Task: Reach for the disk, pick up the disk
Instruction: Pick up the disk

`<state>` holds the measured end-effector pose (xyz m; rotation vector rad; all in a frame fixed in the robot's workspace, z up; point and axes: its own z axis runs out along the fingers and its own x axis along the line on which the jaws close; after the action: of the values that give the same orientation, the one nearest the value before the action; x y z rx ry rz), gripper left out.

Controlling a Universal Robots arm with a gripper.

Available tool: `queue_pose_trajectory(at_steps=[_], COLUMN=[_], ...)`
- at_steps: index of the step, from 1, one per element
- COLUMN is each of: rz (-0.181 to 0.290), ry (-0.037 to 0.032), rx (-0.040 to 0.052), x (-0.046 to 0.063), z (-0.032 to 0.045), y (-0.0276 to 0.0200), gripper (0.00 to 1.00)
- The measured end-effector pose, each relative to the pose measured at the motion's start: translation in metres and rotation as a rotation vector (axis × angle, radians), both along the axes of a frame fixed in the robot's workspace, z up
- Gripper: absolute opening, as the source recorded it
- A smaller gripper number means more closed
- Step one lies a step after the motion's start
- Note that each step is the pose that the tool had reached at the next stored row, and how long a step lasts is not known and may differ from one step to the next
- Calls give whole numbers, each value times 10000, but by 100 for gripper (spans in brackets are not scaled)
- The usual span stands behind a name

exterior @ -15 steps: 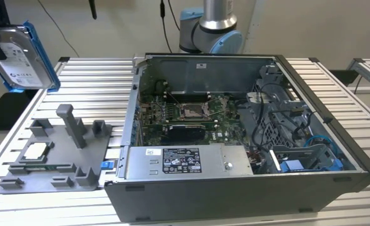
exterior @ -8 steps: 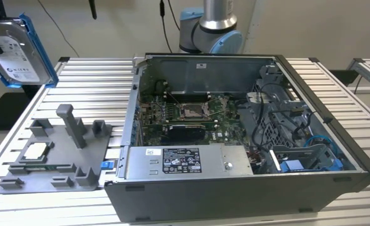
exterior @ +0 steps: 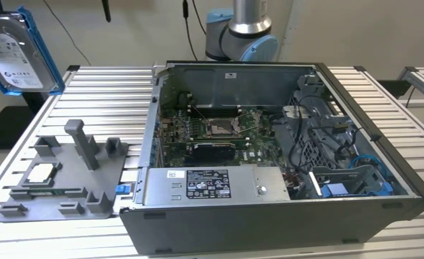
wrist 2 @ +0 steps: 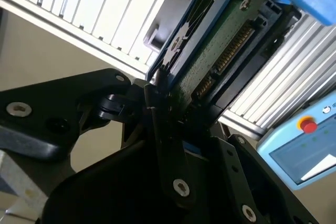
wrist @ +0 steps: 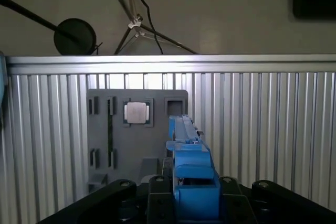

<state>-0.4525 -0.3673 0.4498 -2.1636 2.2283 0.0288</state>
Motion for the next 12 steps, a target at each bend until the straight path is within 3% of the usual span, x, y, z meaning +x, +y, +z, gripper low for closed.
queue_pose_trajectory(at_steps=[12], rz=[0], ry=[-4], rx=[0], x=[0], z=[192], y=[0], gripper=[0])
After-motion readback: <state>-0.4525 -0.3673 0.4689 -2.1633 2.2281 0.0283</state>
